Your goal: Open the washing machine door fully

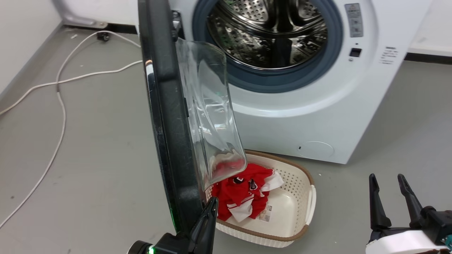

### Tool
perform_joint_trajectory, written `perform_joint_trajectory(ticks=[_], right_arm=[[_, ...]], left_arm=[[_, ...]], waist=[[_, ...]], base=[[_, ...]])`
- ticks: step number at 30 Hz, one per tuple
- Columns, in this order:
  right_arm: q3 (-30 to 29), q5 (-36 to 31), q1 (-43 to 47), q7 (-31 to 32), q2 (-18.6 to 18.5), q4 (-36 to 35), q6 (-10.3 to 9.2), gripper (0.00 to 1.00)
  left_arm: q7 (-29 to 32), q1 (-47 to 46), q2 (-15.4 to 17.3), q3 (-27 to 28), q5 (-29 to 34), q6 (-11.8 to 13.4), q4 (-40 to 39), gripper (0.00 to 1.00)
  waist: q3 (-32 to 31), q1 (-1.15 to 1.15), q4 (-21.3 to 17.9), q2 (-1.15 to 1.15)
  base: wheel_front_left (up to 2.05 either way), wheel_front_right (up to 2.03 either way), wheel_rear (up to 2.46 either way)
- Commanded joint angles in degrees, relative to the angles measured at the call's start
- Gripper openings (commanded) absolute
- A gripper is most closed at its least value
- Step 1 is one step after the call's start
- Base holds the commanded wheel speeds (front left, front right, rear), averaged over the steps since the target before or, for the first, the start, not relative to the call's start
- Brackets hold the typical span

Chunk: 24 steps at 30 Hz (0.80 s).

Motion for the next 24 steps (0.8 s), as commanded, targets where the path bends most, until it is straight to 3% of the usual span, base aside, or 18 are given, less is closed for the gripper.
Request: perform_joint_trajectory(ticks=[1,14,24], right_arm=[[0.0,-0.2,0.8,0.2,0.1,-0.2,-0.04,1.0],[-1.3,-0.2,-0.1,0.9,0.1,-1.4,-0.04,1.0],[-1.8,-0.6,-0.7,1.4,0.1,-2.4,-0.04,1.0]], left_arm=[[0.0,0.3,0.4,0.6,0.0,0.4,-0.2,0.0],[-0.9,1.0,1.1,1.9,0.1,2.1,-2.3,0.0],[-2.0,-0.2,2.6,5.7,-2.0,2.4,-1.0,0.0]], waist=[[0.1,0.0,1.7,0.0],[2.0,0.0,13.4,0.0],[3.5,0.0,17.4,0.0]], base=[[0.0,0.0,0.0],[0.0,0.0,0.0],[0.0,0.0,0.0]])
